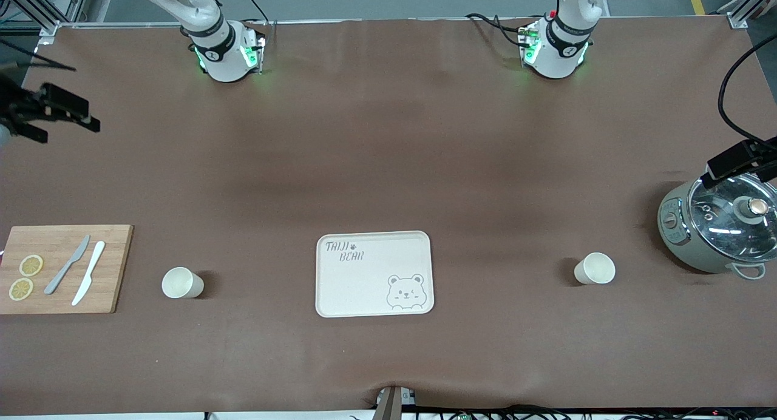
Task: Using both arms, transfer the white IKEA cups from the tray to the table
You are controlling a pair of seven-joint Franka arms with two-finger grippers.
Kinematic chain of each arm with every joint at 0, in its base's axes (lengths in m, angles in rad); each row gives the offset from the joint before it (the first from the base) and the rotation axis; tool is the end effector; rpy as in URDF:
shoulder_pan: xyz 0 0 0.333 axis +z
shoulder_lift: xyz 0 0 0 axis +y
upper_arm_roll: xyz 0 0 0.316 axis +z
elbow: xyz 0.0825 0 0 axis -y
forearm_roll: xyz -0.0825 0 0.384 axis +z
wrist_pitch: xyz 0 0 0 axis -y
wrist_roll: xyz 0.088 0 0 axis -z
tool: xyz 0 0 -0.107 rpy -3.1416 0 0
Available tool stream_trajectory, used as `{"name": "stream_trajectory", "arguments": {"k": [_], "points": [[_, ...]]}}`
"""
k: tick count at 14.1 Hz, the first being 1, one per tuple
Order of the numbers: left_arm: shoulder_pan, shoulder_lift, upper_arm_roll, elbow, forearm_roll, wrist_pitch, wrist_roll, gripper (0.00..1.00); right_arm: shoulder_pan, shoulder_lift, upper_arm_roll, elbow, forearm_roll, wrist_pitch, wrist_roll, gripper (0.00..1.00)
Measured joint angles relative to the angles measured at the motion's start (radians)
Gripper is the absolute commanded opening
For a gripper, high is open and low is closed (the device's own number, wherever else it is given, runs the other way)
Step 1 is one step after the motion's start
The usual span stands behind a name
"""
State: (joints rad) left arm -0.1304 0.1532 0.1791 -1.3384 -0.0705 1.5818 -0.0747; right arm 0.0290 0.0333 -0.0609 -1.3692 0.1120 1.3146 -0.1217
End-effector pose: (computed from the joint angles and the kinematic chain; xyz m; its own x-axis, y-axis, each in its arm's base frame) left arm 0.6026 0.0121 0.6481 0.9889 0.1191 0.0890 0.1150 -0.9921 0.0498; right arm 0.5360 -0.0023 0.6782 0.9905 0.1171 -0.0724 0.1081 -0.9871 -0.1178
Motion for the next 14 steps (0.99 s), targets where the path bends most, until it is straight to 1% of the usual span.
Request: {"name": "stream_trajectory", "arguments": {"k": [2,3,4,6,7,8,9,10,14], "points": [[-0.001,-0.021,-0.01,-0.025,0.006,0.0,0.0,1.0,0.001,-0.056,0.008,-0.051,-0.007,0.005,0.034,1.0],[-0.001,-0.029,-0.013,-0.037,0.009,0.0,-0.002,1.0,0.001,-0.082,0.014,-0.098,-0.023,0.038,0.041,1.0],[-0.001,-0.034,-0.018,-0.047,0.015,0.0,-0.005,1.0,0.001,-0.109,0.017,-0.167,-0.044,0.098,0.044,1.0],[-0.001,-0.04,-0.035,-0.058,0.036,0.0,-0.023,1.0,0.001,-0.177,0.019,-0.368,-0.068,0.268,0.044,1.0],[-0.001,-0.041,-0.043,-0.06,0.042,0.0,-0.033,1.0,0.001,-0.21,0.019,-0.461,-0.073,0.334,0.044,1.0],[-0.002,-0.041,-0.047,-0.06,0.045,0.0,-0.039,1.0,0.001,-0.235,0.02,-0.529,-0.075,0.37,0.044,1.0],[-0.002,-0.041,-0.048,-0.061,0.046,0.0,-0.042,1.0,0.001,-0.251,0.021,-0.562,-0.076,0.388,0.044,1.0],[-0.002,-0.041,-0.047,-0.062,0.046,0.0,-0.042,1.0,0.001,-0.261,0.021,-0.573,-0.078,0.397,0.044,1.0],[-0.002,-0.041,-0.047,-0.064,0.046,0.0,-0.042,1.0,0.001,-0.268,0.016,-0.542,-0.1,0.405,0.047,1.0]]}}
